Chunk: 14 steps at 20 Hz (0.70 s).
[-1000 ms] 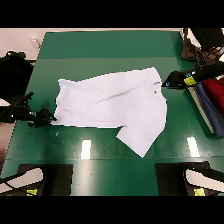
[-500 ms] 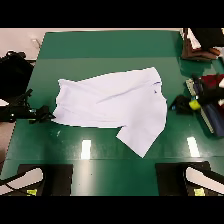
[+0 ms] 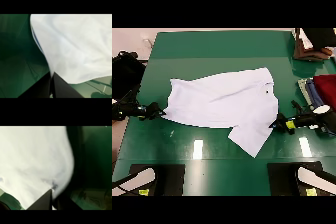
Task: Fold the shirts.
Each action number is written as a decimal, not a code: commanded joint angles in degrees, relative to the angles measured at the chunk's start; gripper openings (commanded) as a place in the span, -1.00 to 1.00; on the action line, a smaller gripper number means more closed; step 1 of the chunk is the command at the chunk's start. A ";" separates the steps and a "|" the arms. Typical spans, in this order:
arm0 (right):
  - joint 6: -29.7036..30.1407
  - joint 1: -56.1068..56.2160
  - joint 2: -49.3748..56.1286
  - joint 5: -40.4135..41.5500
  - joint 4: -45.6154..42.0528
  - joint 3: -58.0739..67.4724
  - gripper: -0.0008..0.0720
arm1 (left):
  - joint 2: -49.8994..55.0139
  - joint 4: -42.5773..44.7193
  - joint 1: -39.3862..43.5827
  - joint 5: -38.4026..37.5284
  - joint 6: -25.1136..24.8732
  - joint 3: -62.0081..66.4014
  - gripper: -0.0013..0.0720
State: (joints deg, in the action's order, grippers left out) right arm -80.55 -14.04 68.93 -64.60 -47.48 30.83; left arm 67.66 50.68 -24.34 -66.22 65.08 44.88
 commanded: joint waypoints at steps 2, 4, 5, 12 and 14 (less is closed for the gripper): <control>4.13 6.14 -1.33 6.34 6.51 3.80 -0.94 | -4.17 -0.22 -0.04 -1.81 0.90 2.60 -0.90; 4.13 6.08 -7.96 3.91 5.11 12.24 -0.94 | -10.23 -0.35 -0.04 -2.27 3.17 8.13 -0.90; 4.11 6.10 -11.65 2.12 3.37 18.29 -0.94 | -13.62 -0.57 -0.04 -2.91 4.83 12.57 -0.90; -3.82 6.10 -23.76 -8.61 -17.51 66.95 -0.94 | -25.77 -4.39 -0.04 -4.09 10.34 56.94 -0.90; -5.64 6.10 -23.67 -12.39 -22.12 78.05 -0.94 | -25.77 -4.37 -0.04 -4.28 12.39 69.26 -0.90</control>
State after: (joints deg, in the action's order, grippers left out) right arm -82.74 -7.99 47.03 -71.70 -60.55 92.60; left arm 43.62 46.54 -24.34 -70.13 74.17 97.41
